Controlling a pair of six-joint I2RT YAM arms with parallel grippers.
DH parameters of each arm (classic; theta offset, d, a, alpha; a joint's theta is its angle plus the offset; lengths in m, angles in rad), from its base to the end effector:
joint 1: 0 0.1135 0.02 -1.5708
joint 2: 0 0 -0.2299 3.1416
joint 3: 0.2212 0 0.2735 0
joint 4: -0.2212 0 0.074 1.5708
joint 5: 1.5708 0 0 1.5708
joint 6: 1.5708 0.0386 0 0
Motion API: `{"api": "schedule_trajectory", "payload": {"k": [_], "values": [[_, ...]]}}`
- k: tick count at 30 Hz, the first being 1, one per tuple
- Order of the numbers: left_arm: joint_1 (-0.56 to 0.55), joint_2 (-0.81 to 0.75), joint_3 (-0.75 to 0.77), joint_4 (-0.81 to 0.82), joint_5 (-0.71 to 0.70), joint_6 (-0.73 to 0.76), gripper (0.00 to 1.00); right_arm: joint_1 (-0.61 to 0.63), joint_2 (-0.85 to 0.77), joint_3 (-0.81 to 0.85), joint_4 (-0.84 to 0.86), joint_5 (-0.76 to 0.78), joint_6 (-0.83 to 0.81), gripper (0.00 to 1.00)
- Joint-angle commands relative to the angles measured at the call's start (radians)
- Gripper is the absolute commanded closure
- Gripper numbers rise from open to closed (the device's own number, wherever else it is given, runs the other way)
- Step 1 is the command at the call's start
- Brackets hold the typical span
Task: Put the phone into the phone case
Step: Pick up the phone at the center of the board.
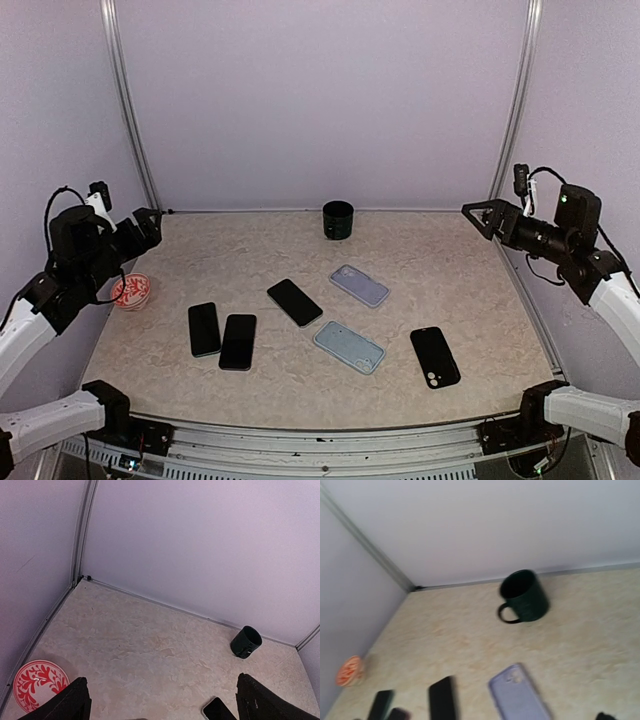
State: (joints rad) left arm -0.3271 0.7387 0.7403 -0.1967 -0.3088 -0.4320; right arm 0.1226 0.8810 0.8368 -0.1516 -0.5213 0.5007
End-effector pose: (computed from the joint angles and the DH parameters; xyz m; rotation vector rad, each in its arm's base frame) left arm 0.2173 -0.0613 0.3073 -0.3154 1.7365 -0.2799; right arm 0.2441 0.0494 0.3181 -0.0486 1.8301 0.9043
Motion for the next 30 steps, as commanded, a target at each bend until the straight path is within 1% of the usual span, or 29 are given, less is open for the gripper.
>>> {"api": "schedule_trajectory", "payload": {"k": [1, 5, 9, 14, 21, 30], "values": [[-0.004, -0.01, 0.029, -0.064, -0.057, -0.071, 0.01, 0.009, -0.004, -0.021, 0.051, -0.101, 0.051, 0.01], [-0.009, -0.001, 0.029, -0.091, -0.026, -0.09, 0.01, 0.011, 0.02, -0.016, -0.008, -0.066, 0.01, 0.01], [-0.027, 0.018, 0.017, -0.108, 0.003, -0.124, 0.01, 0.019, 0.045, -0.025, -0.032, -0.047, -0.011, 0.01], [-0.066, 0.047, -0.005, -0.109, -0.003, -0.159, 0.01, 0.077, 0.066, -0.023, -0.043, 0.009, -0.031, 0.01], [-0.118, 0.062, -0.03, -0.09, -0.027, -0.18, 0.01, 0.225, 0.128, 0.011, -0.081, 0.164, -0.074, 0.01], [-0.194, 0.071, -0.068, -0.058, -0.05, -0.197, 0.01, 0.446, 0.254, 0.067, -0.132, 0.411, -0.134, 0.01]]}}
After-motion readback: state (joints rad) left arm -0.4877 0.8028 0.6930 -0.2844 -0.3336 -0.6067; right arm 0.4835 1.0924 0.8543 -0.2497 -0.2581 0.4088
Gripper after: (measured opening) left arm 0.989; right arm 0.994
